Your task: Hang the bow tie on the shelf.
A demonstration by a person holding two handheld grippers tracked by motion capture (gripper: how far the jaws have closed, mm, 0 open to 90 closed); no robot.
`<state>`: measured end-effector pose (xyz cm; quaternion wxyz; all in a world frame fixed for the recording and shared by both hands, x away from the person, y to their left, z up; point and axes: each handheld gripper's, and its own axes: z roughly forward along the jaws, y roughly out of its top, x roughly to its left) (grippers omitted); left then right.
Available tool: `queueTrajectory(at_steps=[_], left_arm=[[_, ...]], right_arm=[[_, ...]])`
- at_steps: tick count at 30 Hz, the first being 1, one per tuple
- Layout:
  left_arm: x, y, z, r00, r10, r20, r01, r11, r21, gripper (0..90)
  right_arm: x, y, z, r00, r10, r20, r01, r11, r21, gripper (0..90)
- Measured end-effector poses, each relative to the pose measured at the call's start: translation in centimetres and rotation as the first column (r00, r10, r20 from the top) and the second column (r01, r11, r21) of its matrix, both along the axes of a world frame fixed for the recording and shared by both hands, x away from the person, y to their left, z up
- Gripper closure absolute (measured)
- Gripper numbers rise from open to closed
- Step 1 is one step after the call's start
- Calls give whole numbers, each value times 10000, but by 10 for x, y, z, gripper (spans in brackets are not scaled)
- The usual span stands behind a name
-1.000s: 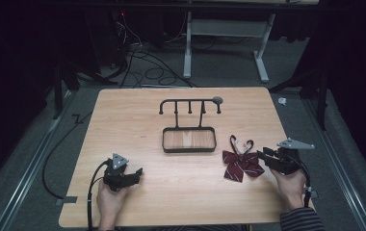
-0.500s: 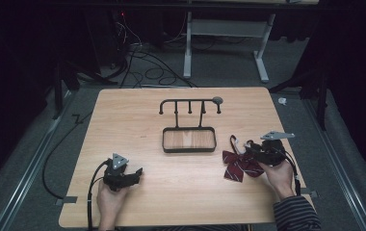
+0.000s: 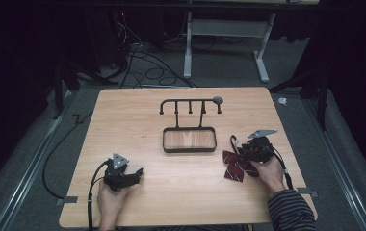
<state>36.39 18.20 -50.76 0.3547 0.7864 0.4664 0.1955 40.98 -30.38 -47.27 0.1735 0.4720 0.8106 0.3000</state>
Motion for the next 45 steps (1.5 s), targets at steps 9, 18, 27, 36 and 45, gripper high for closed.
queueTrajectory(at_steps=[9, 18, 27, 36, 45], left_arm=[[0, 0, 0, 10000, 7, 5, -7, 10000, 7, 263], [0, 0, 0, 10000, 8, 4, -8, 10000, 5, 264], [0, 0, 0, 10000, 16, 8, -16, 10000, 6, 263], [0, 0, 0, 10000, 28, 35, -28, 10000, 2, 263], [0, 0, 0, 10000, 28, 37, -28, 10000, -1, 263]], right_arm=[[7, 2, -7, 9993, -15, -374, 4, 9995, -300, 766], [9, 2, -10, 9978, 91, -657, -118, 9991, -409, 867], [8, 3, -7, 9983, 303, -505, -338, 9969, -708, 900], [-5, -9, 29, 9987, 367, 343, -367, 9993, -15, 900], [-15, -15, 65, 9944, 632, 848, -678, 9963, 528, 900]])
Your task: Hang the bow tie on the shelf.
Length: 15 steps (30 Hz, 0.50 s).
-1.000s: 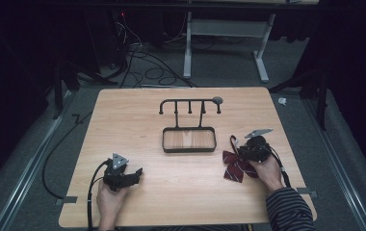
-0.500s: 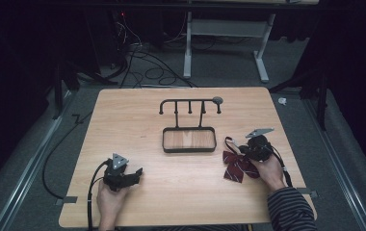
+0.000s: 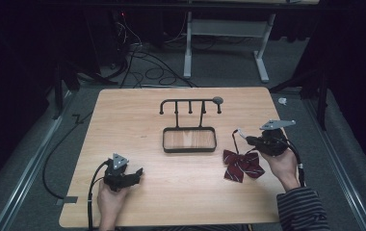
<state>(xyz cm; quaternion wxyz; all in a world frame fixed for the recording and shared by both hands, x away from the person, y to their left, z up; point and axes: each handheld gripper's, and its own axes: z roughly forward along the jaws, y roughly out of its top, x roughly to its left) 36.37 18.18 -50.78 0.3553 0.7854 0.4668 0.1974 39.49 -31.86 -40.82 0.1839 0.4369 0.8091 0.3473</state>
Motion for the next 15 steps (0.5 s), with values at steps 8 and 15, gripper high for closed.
queueTrajectory(at_steps=[8, 15], left_arm=[[0, 0, 0, 10000, 0, -3, 0, 10000, -3, 264], [0, 0, 0, 10000, 2, 0, -2, 10000, -6, 264]], right_arm=[[-10, 4, 29, 9983, 362, 467, -366, 9993, 83, 900], [-16, 7, 50, 9936, 689, 893, -706, 9974, 160, 900]])
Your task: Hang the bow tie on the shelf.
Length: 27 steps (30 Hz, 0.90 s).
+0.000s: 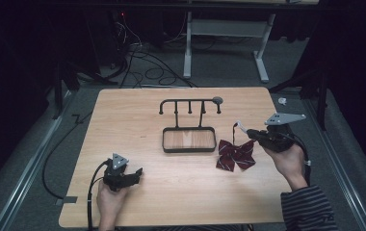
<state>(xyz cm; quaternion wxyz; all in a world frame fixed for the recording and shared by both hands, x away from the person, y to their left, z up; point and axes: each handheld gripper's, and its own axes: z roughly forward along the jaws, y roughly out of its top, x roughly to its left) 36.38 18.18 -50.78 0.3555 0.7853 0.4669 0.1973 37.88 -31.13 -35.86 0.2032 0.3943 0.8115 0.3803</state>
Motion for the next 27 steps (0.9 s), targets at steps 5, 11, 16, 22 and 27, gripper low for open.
queueTrajectory(at_steps=[5, 11, 16, 22, 27], left_arm=[[0, 0, 0, 10000, 0, -2, 0, 10000, 2, 264], [0, 0, 0, 10000, -2, 0, 2, 10000, 5, 264], [0, 0, 0, 10000, 1, -2, -1, 10000, 3, 264], [0, 0, 0, 10000, -1, -2, 1, 10000, 5, 263], [0, 0, 0, 10000, 2, 2, -2, 10000, 9, 264]], right_arm=[[-5, 3, 16, 9991, 252, 328, -254, 9997, 39, 900], [-10, 7, 34, 9966, 488, 668, -489, 9988, -6, 900], [-13, 12, 44, 9929, 725, 940, -730, 9973, 18, 900], [-16, 18, 55, 9883, 1016, 1137, -1032, 9946, 80, 900], [-16, 24, 65, 9859, 1166, 1204, -1191, 9928, 136, 900]])
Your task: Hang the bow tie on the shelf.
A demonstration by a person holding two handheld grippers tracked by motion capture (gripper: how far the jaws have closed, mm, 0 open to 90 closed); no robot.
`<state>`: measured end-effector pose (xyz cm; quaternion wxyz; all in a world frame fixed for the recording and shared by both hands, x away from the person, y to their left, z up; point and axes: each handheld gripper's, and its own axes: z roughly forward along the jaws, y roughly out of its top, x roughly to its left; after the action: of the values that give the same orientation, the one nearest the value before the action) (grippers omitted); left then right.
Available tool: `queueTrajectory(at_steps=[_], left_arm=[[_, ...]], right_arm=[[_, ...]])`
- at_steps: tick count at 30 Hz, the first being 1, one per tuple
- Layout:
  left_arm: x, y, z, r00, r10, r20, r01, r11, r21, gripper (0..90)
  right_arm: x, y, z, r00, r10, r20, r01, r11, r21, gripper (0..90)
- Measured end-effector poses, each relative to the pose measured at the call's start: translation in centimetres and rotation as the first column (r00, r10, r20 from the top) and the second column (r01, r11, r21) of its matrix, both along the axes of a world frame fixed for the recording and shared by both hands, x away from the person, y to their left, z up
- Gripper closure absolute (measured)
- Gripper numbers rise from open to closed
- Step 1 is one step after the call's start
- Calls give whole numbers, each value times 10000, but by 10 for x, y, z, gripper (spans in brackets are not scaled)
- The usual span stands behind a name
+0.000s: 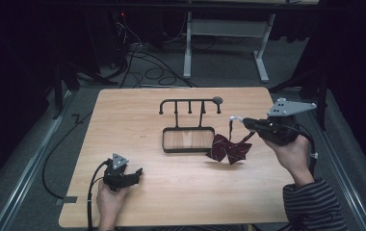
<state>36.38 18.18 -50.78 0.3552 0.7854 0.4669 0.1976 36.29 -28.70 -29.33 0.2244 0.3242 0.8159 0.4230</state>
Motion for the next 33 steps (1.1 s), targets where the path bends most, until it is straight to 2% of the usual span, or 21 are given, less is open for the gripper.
queueTrajectory(at_steps=[18, 33], left_arm=[[0, 0, 0, 10000, 7, -14, -7, 10000, -4, 267], [0, 0, 0, 10000, 17, 7, -17, 10000, 3, 267]], right_arm=[[5, 26, 15, 9968, 793, 93, -794, 9968, 85, 900], [13, 46, 19, 9925, 1225, 4, -1225, 9924, -73, 900]])
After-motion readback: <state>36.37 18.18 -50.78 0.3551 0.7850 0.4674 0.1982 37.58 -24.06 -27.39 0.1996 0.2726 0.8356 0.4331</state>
